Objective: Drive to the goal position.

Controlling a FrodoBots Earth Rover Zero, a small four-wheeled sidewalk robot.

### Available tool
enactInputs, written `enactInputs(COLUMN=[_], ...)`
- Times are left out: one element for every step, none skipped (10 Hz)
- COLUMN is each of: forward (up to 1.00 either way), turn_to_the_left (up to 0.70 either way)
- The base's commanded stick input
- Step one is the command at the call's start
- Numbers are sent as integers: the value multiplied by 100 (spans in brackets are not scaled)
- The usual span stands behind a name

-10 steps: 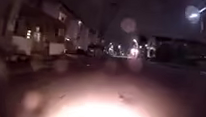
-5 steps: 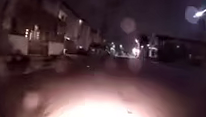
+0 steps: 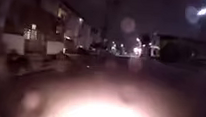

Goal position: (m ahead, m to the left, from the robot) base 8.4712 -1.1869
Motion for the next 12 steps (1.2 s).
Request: enactInputs(forward=[70,70,70,70,70,70,70,70,70,70,70,70], turn_to_the_left=[0,0,0,0,0,0,0,0,0,0,0,0])
